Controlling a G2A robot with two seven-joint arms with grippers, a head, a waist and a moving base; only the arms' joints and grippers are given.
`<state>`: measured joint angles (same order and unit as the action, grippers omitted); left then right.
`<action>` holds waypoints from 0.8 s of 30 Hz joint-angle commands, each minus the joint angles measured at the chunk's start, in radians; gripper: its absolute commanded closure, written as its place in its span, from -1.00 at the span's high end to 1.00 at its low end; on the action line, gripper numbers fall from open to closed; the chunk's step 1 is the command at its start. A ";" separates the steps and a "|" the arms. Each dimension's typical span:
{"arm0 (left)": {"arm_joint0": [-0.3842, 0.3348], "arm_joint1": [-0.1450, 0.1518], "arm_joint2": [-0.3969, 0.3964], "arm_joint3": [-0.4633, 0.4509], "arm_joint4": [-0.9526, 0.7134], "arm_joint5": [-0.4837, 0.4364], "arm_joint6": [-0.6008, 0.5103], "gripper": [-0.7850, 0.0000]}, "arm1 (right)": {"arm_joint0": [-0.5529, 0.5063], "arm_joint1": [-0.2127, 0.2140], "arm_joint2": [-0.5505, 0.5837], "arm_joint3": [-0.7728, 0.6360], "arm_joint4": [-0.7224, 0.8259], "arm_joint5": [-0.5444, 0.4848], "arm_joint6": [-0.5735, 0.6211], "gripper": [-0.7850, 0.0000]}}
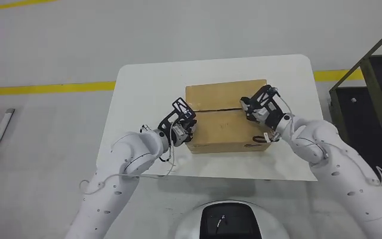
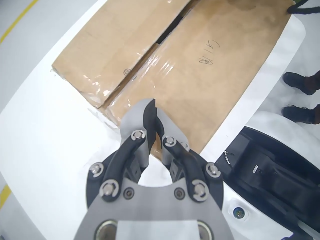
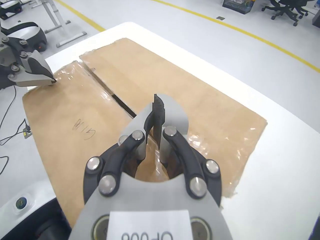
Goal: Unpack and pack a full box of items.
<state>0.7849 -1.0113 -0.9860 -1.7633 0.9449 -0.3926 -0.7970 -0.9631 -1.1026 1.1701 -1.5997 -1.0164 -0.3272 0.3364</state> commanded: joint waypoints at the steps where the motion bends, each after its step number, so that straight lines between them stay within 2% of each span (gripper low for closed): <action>1: 0.003 0.001 -0.011 -0.003 0.001 0.004 0.000 -0.98 | 0.009 -0.005 -0.018 0.014 0.002 0.007 0.000 -1.00; 2: 0.005 0.002 -0.018 -0.007 -0.001 0.006 -0.003 -0.64 | 0.012 -0.007 -0.024 0.017 0.004 0.009 0.000 -1.00; 3: 0.007 0.003 -0.026 -0.012 -0.002 0.010 -0.003 -0.61 | 0.014 -0.009 -0.027 0.021 0.007 0.010 0.001 -1.00; 4: 0.011 0.004 -0.036 -0.016 -0.005 0.017 -0.005 -0.47 | 0.017 -0.010 -0.030 0.023 0.009 0.011 0.002 -1.00; 5: 0.016 0.005 -0.046 -0.023 -0.004 0.026 -0.010 -0.25 | 0.019 -0.011 -0.033 0.026 0.011 0.011 0.003 -1.00; 7: 0.030 0.009 -0.077 -0.042 -0.005 0.057 -0.021 0.47 | 0.023 -0.014 -0.036 0.029 0.019 0.011 0.007 -1.00; 8: 0.036 0.011 -0.087 -0.048 -0.001 0.068 -0.023 0.66 | 0.024 -0.015 -0.036 0.029 0.023 0.011 0.009 -1.00; 9: 0.045 0.013 -0.102 -0.054 0.006 0.087 -0.030 1.00 | 0.024 -0.015 -0.037 0.028 0.028 0.009 0.011 -1.00; 16: 0.121 0.019 -0.153 -0.048 0.066 0.218 -0.024 1.00 | 0.028 -0.021 -0.038 0.037 0.057 0.007 0.030 -1.00; 20: 0.135 0.012 -0.136 -0.001 0.103 0.263 0.012 1.00 | 0.027 -0.023 -0.037 0.037 0.066 0.008 0.037 -1.00; 24: 0.123 0.005 -0.101 0.052 0.165 0.250 0.045 1.00 | 0.026 -0.024 -0.033 0.037 0.066 0.008 0.044 -1.00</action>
<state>0.9123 -1.0049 -1.0970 -1.7258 1.0878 -0.1330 -0.7580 -0.9365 -1.1269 1.1361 -1.5631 -0.9499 -0.3199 0.3781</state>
